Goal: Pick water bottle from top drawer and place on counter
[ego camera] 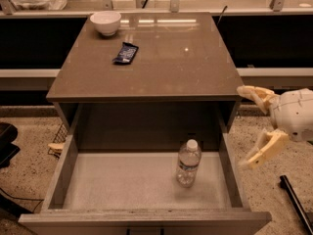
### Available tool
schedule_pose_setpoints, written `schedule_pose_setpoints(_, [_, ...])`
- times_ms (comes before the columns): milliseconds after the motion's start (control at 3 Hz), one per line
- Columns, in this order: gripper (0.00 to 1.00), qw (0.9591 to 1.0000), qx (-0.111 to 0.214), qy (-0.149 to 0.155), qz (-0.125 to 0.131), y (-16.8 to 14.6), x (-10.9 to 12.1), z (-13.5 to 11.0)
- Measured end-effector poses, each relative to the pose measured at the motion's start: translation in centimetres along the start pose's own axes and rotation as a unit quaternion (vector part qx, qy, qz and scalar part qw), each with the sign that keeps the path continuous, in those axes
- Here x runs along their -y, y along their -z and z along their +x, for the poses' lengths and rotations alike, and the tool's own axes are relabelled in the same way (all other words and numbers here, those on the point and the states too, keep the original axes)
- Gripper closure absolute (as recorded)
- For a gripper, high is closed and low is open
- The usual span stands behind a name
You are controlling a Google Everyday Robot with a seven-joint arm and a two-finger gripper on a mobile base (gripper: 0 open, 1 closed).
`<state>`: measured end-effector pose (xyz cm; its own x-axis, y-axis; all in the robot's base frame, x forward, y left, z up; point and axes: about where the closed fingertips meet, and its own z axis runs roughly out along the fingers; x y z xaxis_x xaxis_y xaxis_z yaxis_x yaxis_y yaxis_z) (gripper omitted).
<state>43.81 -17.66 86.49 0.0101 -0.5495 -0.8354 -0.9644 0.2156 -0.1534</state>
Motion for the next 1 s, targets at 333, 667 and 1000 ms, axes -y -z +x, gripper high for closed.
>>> schedule_pose_setpoints(333, [0.00, 1.0000, 0.005, -0.002, -0.004, -0.2, -0.2, 0.0])
schedule_pose_setpoints(667, [0.00, 0.9998, 0.017, 0.004, -0.007, -1.2, 0.4, 0.5])
schedule_pose_setpoints(1000, [0.00, 0.9984, 0.050, 0.007, -0.026, -4.1, 1.4, 2.7])
